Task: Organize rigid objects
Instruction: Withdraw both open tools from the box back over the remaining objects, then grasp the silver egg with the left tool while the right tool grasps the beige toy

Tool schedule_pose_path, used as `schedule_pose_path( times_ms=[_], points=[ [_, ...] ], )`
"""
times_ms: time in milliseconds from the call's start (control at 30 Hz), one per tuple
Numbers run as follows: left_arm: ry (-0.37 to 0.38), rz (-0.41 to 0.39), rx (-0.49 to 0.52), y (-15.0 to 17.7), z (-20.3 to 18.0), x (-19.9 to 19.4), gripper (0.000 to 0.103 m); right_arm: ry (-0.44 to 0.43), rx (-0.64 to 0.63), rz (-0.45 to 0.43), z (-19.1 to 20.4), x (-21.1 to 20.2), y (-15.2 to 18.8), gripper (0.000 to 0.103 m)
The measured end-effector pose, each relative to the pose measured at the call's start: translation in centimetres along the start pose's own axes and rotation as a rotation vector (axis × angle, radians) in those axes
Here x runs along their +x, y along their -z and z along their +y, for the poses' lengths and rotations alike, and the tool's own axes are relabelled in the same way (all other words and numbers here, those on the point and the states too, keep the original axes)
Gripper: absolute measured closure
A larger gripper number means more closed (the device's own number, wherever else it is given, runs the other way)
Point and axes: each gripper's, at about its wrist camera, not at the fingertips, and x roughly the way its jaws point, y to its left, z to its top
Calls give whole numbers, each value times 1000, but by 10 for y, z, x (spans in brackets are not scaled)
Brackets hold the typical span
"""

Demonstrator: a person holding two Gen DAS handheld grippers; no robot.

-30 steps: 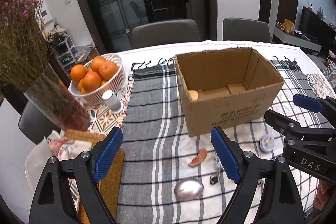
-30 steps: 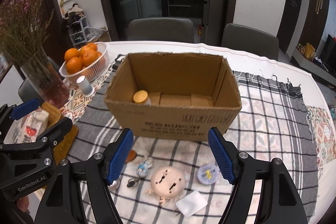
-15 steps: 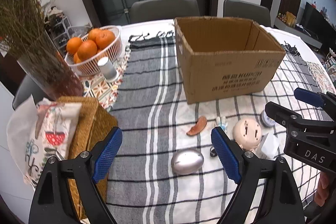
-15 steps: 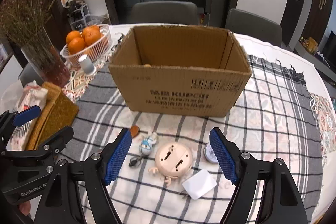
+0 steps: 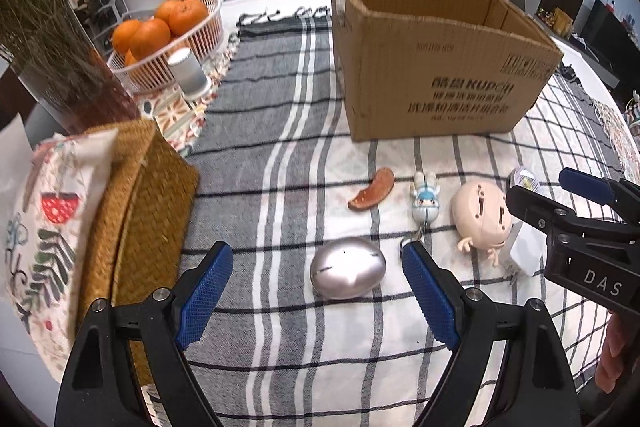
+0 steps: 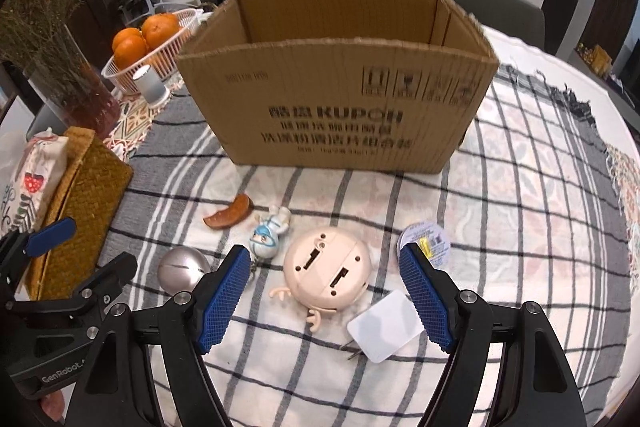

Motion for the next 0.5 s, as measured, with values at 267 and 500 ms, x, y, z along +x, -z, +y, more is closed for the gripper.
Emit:
schedule_pose_path(
  times_ms=[267,500],
  points=[
    [4,67,-5,6,-4,22,16,-26,37,82,-8,25,6,25],
    [7,123,-19,11,-5,44,16,-37,76,156,-14,49,11,25]
  ],
)
